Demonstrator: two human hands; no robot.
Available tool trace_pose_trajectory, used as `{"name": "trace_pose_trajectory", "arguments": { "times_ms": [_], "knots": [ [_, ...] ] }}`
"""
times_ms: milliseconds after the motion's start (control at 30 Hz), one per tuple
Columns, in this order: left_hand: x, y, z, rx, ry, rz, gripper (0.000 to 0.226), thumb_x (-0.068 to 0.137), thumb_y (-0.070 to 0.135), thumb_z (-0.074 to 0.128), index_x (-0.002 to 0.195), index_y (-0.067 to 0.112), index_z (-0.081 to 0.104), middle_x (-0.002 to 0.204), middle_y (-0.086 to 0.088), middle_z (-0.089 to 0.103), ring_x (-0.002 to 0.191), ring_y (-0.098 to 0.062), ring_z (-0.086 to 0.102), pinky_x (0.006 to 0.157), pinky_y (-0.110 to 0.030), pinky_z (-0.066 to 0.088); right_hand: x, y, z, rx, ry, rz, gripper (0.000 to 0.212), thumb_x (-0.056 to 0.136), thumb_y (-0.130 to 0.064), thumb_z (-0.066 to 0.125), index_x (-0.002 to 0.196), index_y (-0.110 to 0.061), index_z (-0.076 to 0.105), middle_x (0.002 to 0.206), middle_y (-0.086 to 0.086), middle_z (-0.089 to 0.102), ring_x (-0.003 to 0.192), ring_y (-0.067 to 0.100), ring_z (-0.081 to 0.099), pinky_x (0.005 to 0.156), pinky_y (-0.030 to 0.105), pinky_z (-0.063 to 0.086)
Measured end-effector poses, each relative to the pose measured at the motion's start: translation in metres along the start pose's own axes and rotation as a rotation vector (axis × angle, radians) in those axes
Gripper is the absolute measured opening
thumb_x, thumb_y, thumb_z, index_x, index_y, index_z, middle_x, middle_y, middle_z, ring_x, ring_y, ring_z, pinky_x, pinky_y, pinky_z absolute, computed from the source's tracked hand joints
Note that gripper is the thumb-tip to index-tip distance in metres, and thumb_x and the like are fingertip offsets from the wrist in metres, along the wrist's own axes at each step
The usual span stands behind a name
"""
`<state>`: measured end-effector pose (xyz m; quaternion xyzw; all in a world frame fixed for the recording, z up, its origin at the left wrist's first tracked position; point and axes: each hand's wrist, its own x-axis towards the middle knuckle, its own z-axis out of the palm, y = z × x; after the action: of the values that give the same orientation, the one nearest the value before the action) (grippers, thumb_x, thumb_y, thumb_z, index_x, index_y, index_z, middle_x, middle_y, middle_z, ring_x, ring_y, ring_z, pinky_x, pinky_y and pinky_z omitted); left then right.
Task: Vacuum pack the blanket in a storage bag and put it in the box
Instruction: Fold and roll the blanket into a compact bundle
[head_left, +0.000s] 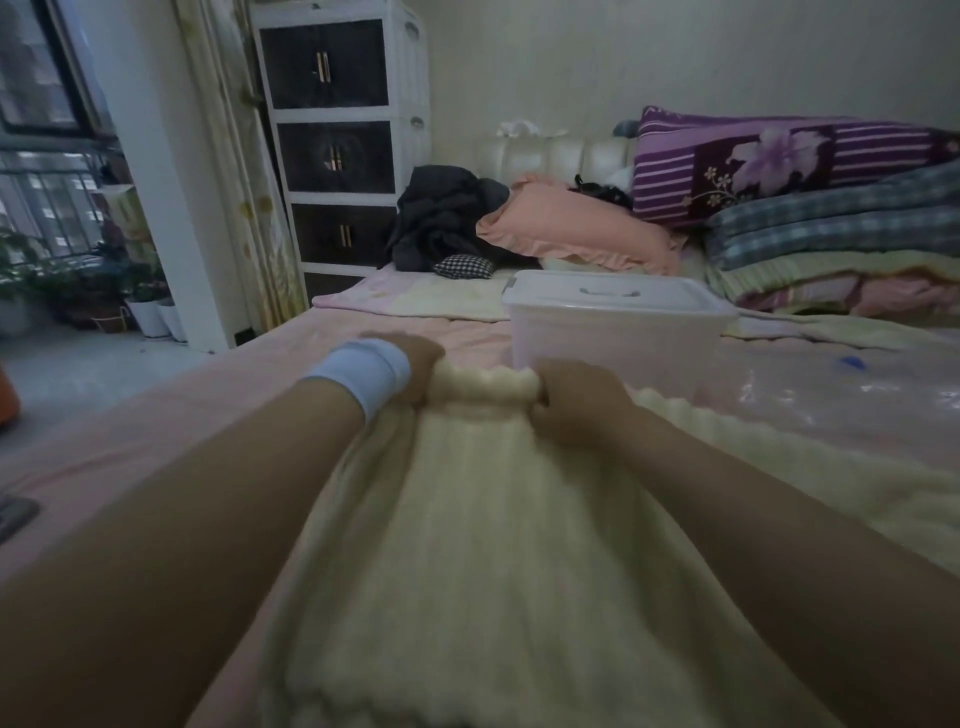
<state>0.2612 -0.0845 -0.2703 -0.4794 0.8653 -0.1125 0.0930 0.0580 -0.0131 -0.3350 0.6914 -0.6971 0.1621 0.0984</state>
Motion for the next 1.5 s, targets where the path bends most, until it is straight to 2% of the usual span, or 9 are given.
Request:
{"name": "trace_pose_trajectory", "arguments": {
  "times_ms": [100, 233, 433, 533, 733, 933, 1133, 1333, 1500],
  "knots": [
    [0.033, -0.012, -0.005, 0.128, 0.293, -0.193, 0.04, 0.095, 0.031, 0.046, 0.134, 0.027, 0.045, 0.138, -0.01, 0.048, 0.129, -0.031, 0.042, 0.108, -0.046, 0.027, 0.047, 0.005, 0.008, -0.128, 0.151, 0.036, 0.03, 0.097, -0.017, 0.044, 0.127, -0.016, 0.048, 0.123, 0.009, 0.057, 0.112, 0.032, 0.055, 0.089, 0.043, 0.04],
    [0.046, 0.019, 0.026, 0.115, 0.416, -0.244, 0.059, 0.094, 0.023, 0.046, 0.148, 0.025, 0.023, 0.153, -0.011, 0.02, 0.14, -0.034, 0.02, 0.114, -0.051, 0.018, 0.048, 0.007, 0.028, -0.339, -0.057, 0.056, 0.058, 0.093, -0.017, 0.052, 0.147, -0.022, 0.032, 0.146, 0.012, 0.035, 0.133, 0.032, 0.035, 0.105, 0.052, 0.031],
    [0.024, 0.071, 0.113, -0.262, -0.325, -0.074, 0.08, 0.084, 0.081, 0.023, 0.152, 0.043, 0.008, 0.163, 0.001, 0.002, 0.148, -0.034, 0.005, 0.116, -0.058, 0.008, -0.028, 0.017, 0.057, -0.065, -0.399, 0.393, 0.063, 0.094, -0.051, 0.043, 0.15, -0.023, 0.034, 0.155, 0.012, 0.031, 0.142, 0.034, 0.031, 0.113, 0.058, 0.025],
    [0.008, 0.068, 0.136, -0.182, -0.364, -0.134, 0.082, 0.081, 0.085, 0.015, 0.15, 0.047, -0.01, 0.16, 0.012, -0.019, 0.149, -0.027, -0.012, 0.112, -0.068, -0.001, -0.067, 0.024, 0.065, 0.12, -0.574, 0.265, 0.083, 0.095, -0.067, 0.039, 0.161, -0.029, 0.003, 0.168, 0.009, -0.006, 0.155, 0.03, -0.002, 0.122, 0.055, 0.006],
    [-0.023, 0.106, 0.071, -0.135, -0.145, -0.083, 0.051, 0.1, 0.041, 0.038, 0.149, 0.027, 0.034, 0.152, -0.004, 0.037, 0.136, -0.028, 0.04, 0.113, -0.047, 0.031, -0.127, 0.06, 0.011, 0.21, -0.374, 0.163, 0.07, 0.1, -0.049, 0.049, 0.159, -0.027, 0.019, 0.168, 0.002, 0.011, 0.154, 0.018, 0.013, 0.123, 0.036, 0.016],
    [-0.074, 0.198, 0.016, -0.64, 0.065, 0.305, 0.032, 0.097, 0.044, 0.049, 0.126, 0.036, 0.057, 0.129, 0.007, 0.061, 0.114, -0.016, 0.057, 0.101, -0.037, 0.045, -0.224, 0.089, -0.036, 0.228, -0.17, 0.193, 0.06, 0.099, -0.052, 0.05, 0.153, -0.029, 0.036, 0.158, -0.004, 0.036, 0.142, 0.015, 0.037, 0.115, 0.037, 0.033],
    [-0.121, 0.271, 0.041, -0.31, -0.288, 0.464, 0.094, 0.072, 0.06, 0.074, 0.15, 0.034, 0.027, 0.151, 0.0, 0.036, 0.134, -0.028, 0.042, 0.108, -0.04, 0.039, -0.312, 0.108, -0.033, -0.041, -0.474, 0.168, 0.114, 0.083, -0.068, 0.057, 0.156, -0.029, -0.021, 0.165, -0.007, -0.024, 0.153, 0.014, -0.016, 0.123, 0.056, 0.003],
    [-0.121, 0.269, 0.079, -0.089, -0.094, 0.378, 0.103, 0.074, 0.041, 0.075, 0.15, 0.045, 0.005, 0.157, 0.003, 0.017, 0.142, -0.031, 0.022, 0.114, -0.049, 0.027, -0.327, 0.108, -0.028, -0.279, -0.391, 0.08, 0.09, 0.09, -0.042, 0.062, 0.157, -0.042, 0.002, 0.163, 0.002, 0.021, 0.144, 0.027, 0.033, 0.101, 0.045, 0.043],
    [-0.142, 0.264, 0.044, -0.223, 0.207, 0.357, 0.052, 0.086, 0.036, 0.057, 0.136, 0.043, 0.045, 0.137, 0.006, 0.053, 0.119, -0.026, 0.056, 0.096, -0.036, 0.046, -0.327, 0.116, -0.081, -0.339, -0.101, 0.081, 0.049, 0.092, -0.026, 0.057, 0.137, -0.044, 0.052, 0.135, -0.013, 0.06, 0.115, 0.021, 0.062, 0.084, 0.029, 0.046]
  ]
}}
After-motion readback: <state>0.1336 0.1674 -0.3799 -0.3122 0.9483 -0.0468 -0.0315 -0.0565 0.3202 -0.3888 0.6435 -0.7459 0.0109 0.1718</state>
